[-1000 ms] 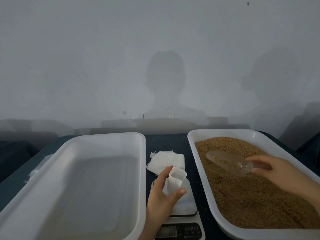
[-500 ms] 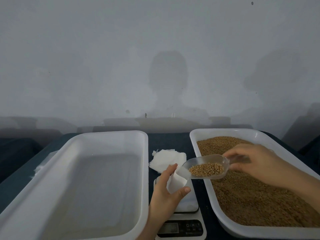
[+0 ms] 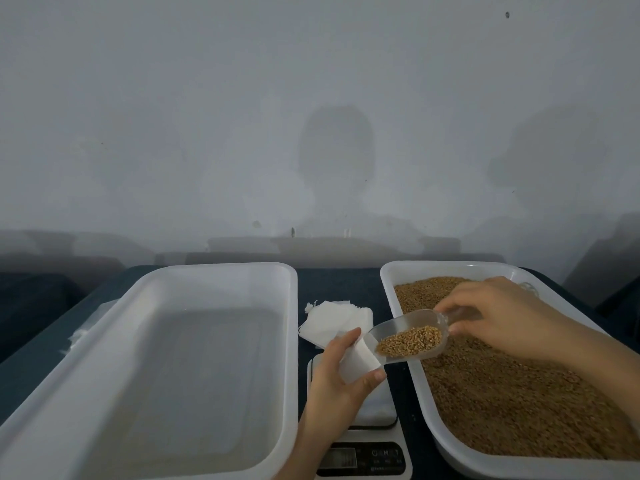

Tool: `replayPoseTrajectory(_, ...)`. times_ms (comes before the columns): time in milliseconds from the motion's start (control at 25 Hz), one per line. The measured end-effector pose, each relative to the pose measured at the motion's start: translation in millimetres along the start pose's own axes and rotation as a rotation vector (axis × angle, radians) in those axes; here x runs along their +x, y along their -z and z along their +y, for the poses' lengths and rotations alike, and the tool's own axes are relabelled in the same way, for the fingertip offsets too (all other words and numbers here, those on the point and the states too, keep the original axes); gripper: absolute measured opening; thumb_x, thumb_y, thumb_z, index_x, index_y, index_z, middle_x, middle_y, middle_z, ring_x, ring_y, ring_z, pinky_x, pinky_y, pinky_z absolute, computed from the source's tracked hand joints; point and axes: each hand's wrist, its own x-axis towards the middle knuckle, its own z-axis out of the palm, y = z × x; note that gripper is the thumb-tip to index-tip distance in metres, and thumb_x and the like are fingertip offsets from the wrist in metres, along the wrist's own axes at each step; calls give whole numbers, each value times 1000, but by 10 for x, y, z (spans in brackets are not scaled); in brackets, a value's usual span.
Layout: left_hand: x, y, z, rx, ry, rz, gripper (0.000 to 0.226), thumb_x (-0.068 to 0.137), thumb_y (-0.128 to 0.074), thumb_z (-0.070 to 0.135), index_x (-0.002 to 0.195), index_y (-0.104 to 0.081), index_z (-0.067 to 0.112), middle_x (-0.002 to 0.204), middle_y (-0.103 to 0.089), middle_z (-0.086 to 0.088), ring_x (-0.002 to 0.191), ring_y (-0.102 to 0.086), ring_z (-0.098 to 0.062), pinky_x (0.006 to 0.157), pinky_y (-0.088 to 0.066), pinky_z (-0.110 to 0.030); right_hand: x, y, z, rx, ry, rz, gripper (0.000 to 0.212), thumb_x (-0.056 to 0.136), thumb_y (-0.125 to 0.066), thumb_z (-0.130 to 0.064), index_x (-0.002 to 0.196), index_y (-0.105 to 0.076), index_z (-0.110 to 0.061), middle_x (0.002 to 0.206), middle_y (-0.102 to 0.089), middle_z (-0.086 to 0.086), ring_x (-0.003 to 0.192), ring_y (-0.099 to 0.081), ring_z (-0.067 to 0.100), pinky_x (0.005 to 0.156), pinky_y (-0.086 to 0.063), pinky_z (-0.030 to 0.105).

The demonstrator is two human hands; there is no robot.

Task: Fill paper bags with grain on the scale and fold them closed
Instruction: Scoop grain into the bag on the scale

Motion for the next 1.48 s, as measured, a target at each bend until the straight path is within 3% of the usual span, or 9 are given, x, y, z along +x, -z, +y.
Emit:
replayPoseTrajectory(240, 34, -38, -27, -9, -7, 23, 58, 80, -74, 33, 128, -42, 41, 130, -48, 17, 119, -47, -3, 90, -41, -5, 57, -23, -1, -92, 10, 1, 23, 82, -64, -47, 104, -63, -48, 95, -56, -32, 97, -48, -7, 81, -34, 19)
replayPoseTrajectory(400, 65, -47, -33, 0, 5, 35, 58, 80, -74, 32, 126, -41, 43, 129, -47, 19, 117, -47, -1, 86, -41, -3, 91, -18, -29, -147, 4, -3, 26, 83, -59, -52, 109, -59, -51, 100, -55, -34, 108, -43, 2, 99, -34, 31)
replayPoseTrajectory(560, 78, -61, -14, 13, 2, 40, 62, 80, -74, 32, 132, -41, 37, 128, -47, 18, 117, -47, -1, 88, -42, -8, 165, 50, -89, -230, 67, -16, 28, 83, -59, -50, 111, -60, -49, 106, -59, -30, 108, -48, -3, 114, -18, 35)
replayPoseTrajectory(720, 103, -87, 4, -22, 0, 21, 63, 80, -75, 33, 132, -40, 38, 128, -46, 19, 117, -44, 4, 87, -40, -4, 232, 166, -174, -333, 145, 6, 25, 86, -59, -45, 111, -63, -45, 98, -62, -23, 95, -51, -2, 110, -14, 31)
replayPoseTrajectory(880, 116, -98, 29, -61, 1, 13, 63, 79, -76, 29, 133, -43, 32, 127, -47, 17, 118, -44, 5, 89, -40, -5, 287, 264, -335, -443, 178, -41, 25, 88, -57, -43, 112, -63, -41, 104, -61, -18, 103, -52, 4, 109, -7, 29)
replayPoseTrajectory(1120, 91, -141, 33, -126, -5, 98, 58, 77, -78, 25, 121, -44, 40, 123, -52, 17, 111, -48, 10, 83, -42, -4, 368, 344, -550, -589, 241, -72, 27, 90, -54, -42, 116, -62, -37, 111, -61, -16, 111, -50, 8, 109, -3, 31)
replayPoseTrajectory(1320, 59, -112, -5, -184, 1, 150, 60, 75, -80, 24, 120, -44, 39, 118, -53, 19, 106, -50, 13, 75, -44, -3, 367, 301, -836, -791, 390, 38, 25, 92, -54, -23, 113, -62, -33, 109, -61, -9, 109, -51, 16, 114, -1, 42)
replayPoseTrajectory(1480, 37, -86, -79, -103, 63, 156, 69, 73, -80, 30, 130, -41, 36, 117, -53, 15, 104, -56, -3, 73, -48, -6, 246, 152, -970, -936, 521, 195, 30, 84, -53, -5, 100, -68, -26, 92, -63, -6, 93, -57, 18, 115, -12, 49)
